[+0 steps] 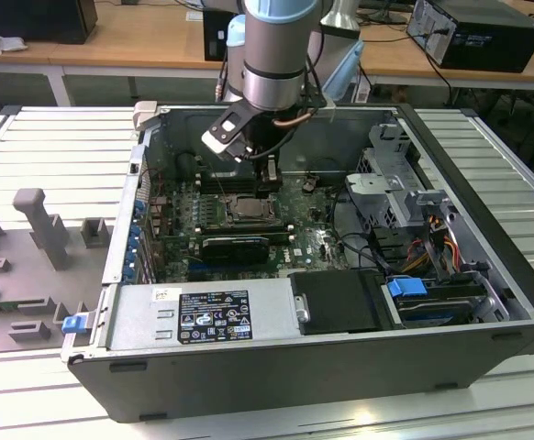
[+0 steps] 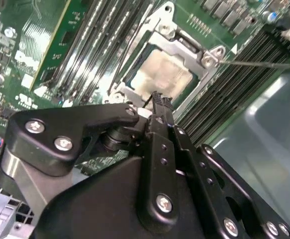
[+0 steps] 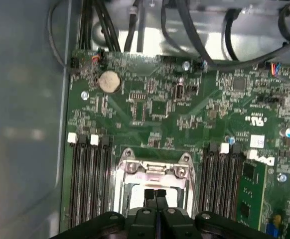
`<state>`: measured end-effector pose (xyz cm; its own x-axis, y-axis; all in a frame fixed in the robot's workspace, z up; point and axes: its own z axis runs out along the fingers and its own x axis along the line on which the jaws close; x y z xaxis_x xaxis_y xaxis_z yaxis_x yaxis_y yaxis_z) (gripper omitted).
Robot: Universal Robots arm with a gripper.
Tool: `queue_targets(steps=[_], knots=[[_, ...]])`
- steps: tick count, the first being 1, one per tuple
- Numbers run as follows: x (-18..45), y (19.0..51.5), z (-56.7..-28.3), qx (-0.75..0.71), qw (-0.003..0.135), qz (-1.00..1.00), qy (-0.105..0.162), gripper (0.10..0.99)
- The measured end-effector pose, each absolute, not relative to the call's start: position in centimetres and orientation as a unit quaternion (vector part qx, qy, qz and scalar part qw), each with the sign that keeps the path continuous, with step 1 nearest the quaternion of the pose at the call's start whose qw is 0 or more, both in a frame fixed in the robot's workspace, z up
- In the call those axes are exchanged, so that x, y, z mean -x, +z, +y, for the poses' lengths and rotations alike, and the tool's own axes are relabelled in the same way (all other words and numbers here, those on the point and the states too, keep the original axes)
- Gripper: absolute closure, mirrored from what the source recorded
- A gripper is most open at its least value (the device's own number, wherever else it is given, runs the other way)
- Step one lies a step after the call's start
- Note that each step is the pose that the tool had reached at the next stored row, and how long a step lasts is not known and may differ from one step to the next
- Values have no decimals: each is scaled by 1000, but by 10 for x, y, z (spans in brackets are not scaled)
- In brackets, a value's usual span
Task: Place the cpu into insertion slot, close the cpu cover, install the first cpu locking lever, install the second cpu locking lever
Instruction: 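Close the cpu cover, then install the first cpu locking lever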
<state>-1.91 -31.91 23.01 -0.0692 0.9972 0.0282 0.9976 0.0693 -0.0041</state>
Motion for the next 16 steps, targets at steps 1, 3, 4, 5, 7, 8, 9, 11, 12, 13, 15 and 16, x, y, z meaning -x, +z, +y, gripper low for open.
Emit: queue_targets(steps=[1,3,4,5,7,8,9,11,12,13,15,16], knots=[[21,230,-319,682,12,-731,-8,980],[26,230,-319,682,12,-731,-8,980],[28,230,-319,682,12,-731,-8,980],[29,230,-319,682,12,-731,-8,980],[33,230,-319,682,12,-731,-8,980],[34,230,-319,682,12,-731,-8,980],[34,230,-319,682,12,-731,-8,980],[34,232,-319,682,12,-731,-8,980],[34,234,-319,682,11,-731,-8,980],[34,235,-319,682,11,-731,-8,980],[34,240,-319,682,10,-731,-7,980],[34,243,-319,682,10,-731,-6,980]])
